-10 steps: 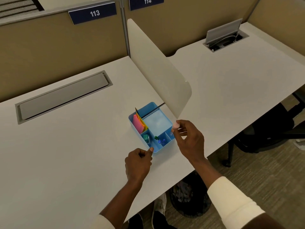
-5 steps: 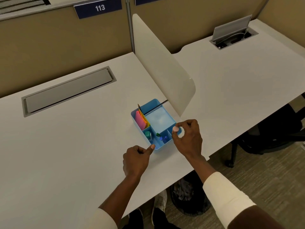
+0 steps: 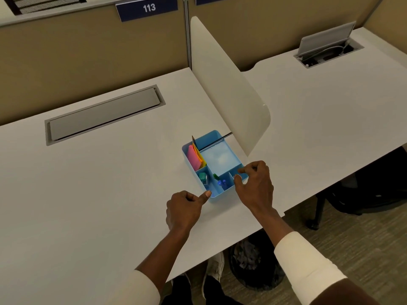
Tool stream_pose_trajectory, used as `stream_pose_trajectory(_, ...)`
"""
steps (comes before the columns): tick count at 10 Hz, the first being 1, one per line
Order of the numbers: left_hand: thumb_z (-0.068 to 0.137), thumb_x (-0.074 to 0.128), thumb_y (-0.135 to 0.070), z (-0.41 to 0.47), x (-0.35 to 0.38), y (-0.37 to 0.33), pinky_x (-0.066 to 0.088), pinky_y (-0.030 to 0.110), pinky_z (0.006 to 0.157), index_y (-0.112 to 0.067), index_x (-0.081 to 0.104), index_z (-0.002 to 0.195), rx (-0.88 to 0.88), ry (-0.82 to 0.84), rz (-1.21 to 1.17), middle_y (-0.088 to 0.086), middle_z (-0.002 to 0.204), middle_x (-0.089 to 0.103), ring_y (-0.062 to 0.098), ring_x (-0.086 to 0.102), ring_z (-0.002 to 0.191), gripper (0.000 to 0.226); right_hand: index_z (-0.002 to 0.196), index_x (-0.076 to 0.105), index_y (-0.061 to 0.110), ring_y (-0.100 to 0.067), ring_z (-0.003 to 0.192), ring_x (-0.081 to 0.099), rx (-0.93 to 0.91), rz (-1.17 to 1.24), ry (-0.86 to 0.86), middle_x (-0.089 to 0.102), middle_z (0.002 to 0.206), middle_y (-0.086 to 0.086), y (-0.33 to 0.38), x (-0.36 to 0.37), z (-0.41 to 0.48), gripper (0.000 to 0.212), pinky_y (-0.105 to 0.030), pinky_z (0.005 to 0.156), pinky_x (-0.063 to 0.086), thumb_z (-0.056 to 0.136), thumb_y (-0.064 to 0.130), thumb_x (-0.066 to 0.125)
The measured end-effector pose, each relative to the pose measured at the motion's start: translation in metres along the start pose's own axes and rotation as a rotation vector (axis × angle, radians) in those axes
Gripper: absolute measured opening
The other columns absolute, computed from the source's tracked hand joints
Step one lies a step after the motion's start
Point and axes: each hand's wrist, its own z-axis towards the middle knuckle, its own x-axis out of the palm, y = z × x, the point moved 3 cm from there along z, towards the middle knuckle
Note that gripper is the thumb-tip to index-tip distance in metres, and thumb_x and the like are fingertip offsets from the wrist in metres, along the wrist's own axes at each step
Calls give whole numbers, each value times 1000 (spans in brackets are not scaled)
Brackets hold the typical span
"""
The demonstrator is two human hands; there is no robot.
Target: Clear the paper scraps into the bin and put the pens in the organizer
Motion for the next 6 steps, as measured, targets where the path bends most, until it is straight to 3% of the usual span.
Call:
stream_pose_trajectory(4,85,73,-65,-10,-15,16,66,43,84,-27,71,81,122,90,47,-10,78,77,9,75,72,39,103,72,19,-16,97,63,-129,144,-96,57,114,0,11,-40,-18,17,-29,71,64,89,24,80)
stream_pose_trajectory(6,88,73,-60,-17,-35,32,64,40,85,-28,72,84,176,17,110,-11,85,76,10,74,81,32,103,74,13,-22,94,70,-257,214,-58,64,116,-6,25,-45,-31,17,-35,71,66,89,22,80)
